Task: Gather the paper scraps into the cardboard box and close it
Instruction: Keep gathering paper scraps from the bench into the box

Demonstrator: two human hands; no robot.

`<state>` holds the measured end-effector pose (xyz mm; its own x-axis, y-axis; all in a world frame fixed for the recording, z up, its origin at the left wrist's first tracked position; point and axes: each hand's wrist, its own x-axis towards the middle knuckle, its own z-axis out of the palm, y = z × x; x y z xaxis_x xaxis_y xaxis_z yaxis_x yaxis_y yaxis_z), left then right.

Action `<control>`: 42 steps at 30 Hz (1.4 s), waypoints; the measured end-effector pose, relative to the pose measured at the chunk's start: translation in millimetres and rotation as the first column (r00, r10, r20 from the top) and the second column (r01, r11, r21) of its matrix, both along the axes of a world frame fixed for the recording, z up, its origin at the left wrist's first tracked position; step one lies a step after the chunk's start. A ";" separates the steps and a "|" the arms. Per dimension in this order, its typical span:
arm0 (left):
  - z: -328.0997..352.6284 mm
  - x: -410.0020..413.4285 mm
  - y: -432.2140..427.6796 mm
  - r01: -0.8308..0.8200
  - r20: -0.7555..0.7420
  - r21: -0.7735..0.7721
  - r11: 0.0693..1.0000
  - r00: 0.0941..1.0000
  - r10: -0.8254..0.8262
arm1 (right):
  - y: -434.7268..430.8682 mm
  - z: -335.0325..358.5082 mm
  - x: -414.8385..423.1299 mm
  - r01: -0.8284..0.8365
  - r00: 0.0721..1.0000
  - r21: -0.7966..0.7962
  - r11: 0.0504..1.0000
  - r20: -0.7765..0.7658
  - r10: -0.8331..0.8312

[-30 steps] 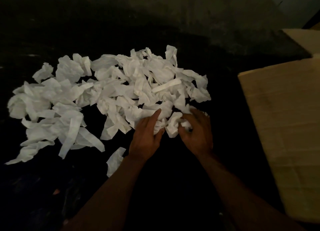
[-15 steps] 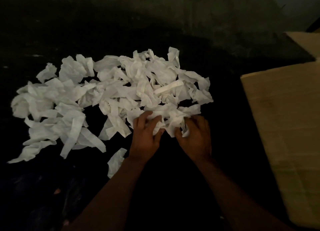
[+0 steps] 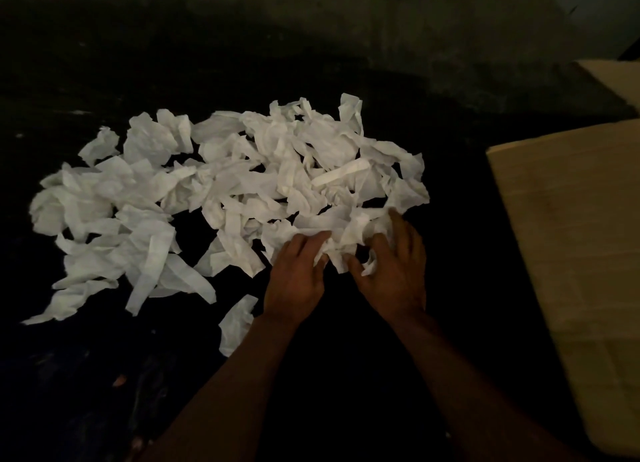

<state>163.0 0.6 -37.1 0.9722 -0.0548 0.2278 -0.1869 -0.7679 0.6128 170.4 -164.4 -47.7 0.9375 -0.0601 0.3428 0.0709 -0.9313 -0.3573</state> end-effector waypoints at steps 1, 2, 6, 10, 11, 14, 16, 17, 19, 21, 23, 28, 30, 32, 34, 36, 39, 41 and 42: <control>0.4 -0.4 -0.5 0.000 0.000 0.006 1.000 1.000 0.000 | -0.5 -0.7 0.8 -0.028 1.000 -0.004 1.000 0.008 0.028; 0.3 -1.0 -0.9 -0.006 0.007 0.015 1.000 1.000 0.006 | -0.5 -0.3 1.1 -0.046 0.999 0.013 0.999 0.013 0.046; -2.2 -0.8 -1.7 -0.043 -0.024 0.031 0.999 0.999 0.044 | -0.6 3.6 -1.4 -0.015 1.000 0.065 0.998 -0.022 0.017; -0.2 1.7 -1.3 -0.057 -0.052 0.035 0.998 0.997 0.059 | -2.4 3.4 -2.4 0.005 0.999 0.036 0.999 -0.036 -0.003; 3.2 1.8 -0.8 -0.078 -0.068 -0.003 0.997 0.995 0.078 | -2.1 5.0 -3.2 -0.005 0.999 0.068 0.998 -0.053 0.009; 15.5 -2.2 3.7 -0.105 -0.060 -0.107 0.989 0.993 0.099 | -1.1 10.6 -7.8 -0.019 0.996 0.223 0.975 -0.077 0.037; 26.8 -7.2 7.5 -0.091 -0.018 -0.151 0.984 0.996 0.089 | 0.8 21.6 -12.1 0.017 0.995 0.357 0.934 -0.102 0.020; 33.9 -9.5 9.4 -0.093 -0.010 -0.163 0.982 0.996 0.092 | 2.0 28.0 -14.1 0.047 0.992 0.426 0.903 -0.129 0.009; 46.5 -12.3 14.4 -0.096 0.009 -0.183 0.979 0.995 0.099 | 6.3 42.5 -16.8 0.078 0.988 0.521 0.850 -0.153 0.003; 58.4 -14.3 19.8 -0.081 0.035 -0.182 0.980 0.995 0.088 | 10.2 61.2 -15.8 0.085 0.988 0.584 0.807 -0.155 0.008; 75.9 -17.8 25.2 -0.043 0.057 -0.177 0.983 0.997 0.054 | 13.7 88.0 -15.5 0.090 0.985 0.612 0.786 -0.173 0.022; 125.5 -28.4 32.3 -0.026 0.110 -0.216 0.976 0.993 0.051 | 17.0 142.5 -23.8 0.063 0.988 0.569 0.820 -0.153 0.031; 142.3 -33.9 33.1 -0.005 0.133 -0.221 0.975 0.991 0.036 | 16.6 164.8 -32.6 0.055 0.991 0.545 0.837 -0.133 0.021; 158.1 -39.6 32.7 0.004 0.160 -0.243 0.970 0.986 0.036 | 12.7 189.4 -41.1 0.051 0.991 0.498 0.866 -0.130 0.016; 172.9 -44.8 29.0 0.009 0.189 -0.281 0.960 0.981 0.046 | 5.1 214.6 -45.9 0.052 0.990 0.453 0.890 -0.138 0.012; 188.3 -49.0 21.1 0.033 0.218 -0.300 0.953 0.975 0.034 | -3.4 233.0 -51.8 0.041 0.990 0.456 0.889 -0.140 0.026; 212.0 -53.2 -1.5 0.079 0.263 -0.302 0.950 0.965 0.003 | -21.9 250.1 -63.2 -0.033 0.998 0.536 0.843 -0.032 0.060; 228.0 -54.2 -23.6 0.119 0.282 -0.320 0.940 0.959 -0.026 | -41.6 265.4 -71.0 -0.026 0.999 0.535 0.845 -0.003 0.033; 234.8 -53.6 -36.8 0.142 0.288 -0.324 0.935 0.956 -0.045 | -52.8 273.7 -74.5 0.017 0.998 0.505 0.863 -0.056 0.013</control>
